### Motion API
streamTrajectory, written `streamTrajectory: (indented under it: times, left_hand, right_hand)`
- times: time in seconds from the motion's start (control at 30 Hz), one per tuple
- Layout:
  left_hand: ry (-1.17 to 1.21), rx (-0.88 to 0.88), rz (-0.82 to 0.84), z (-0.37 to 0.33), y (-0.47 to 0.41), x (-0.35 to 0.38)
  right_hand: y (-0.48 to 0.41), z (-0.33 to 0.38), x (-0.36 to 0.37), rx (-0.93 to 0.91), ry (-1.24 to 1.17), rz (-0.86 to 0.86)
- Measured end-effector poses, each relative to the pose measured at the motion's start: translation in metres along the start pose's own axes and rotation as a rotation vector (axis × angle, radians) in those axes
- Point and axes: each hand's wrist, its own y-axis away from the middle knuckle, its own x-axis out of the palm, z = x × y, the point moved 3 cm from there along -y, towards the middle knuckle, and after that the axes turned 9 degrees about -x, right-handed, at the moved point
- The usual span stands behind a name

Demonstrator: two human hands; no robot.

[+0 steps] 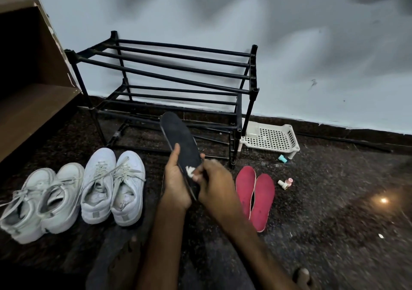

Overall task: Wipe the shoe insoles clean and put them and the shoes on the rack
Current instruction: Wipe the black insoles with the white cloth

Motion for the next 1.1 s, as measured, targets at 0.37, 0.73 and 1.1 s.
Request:
streamTrajectory:
  times: [0.37, 0.73, 1.1]
  left_hand:
    - [0.039, 0.137, -0.059, -0.007, -0.010, -0.013]
    - [0.173, 0.238, 0.266, -0.017, 0.000, 0.006]
    - [0.038, 0.199, 0.219, -0.007, 0.020, 0.024]
  right_hand:
    - [0.037, 0.005, -0.002, 0.180, -0.158, 0.135]
    - [0.032, 0.016, -0.001, 0.221, -0.134, -0.257]
    - [-0.011, 0.026, -0.005, -0.032, 0.020, -0.288]
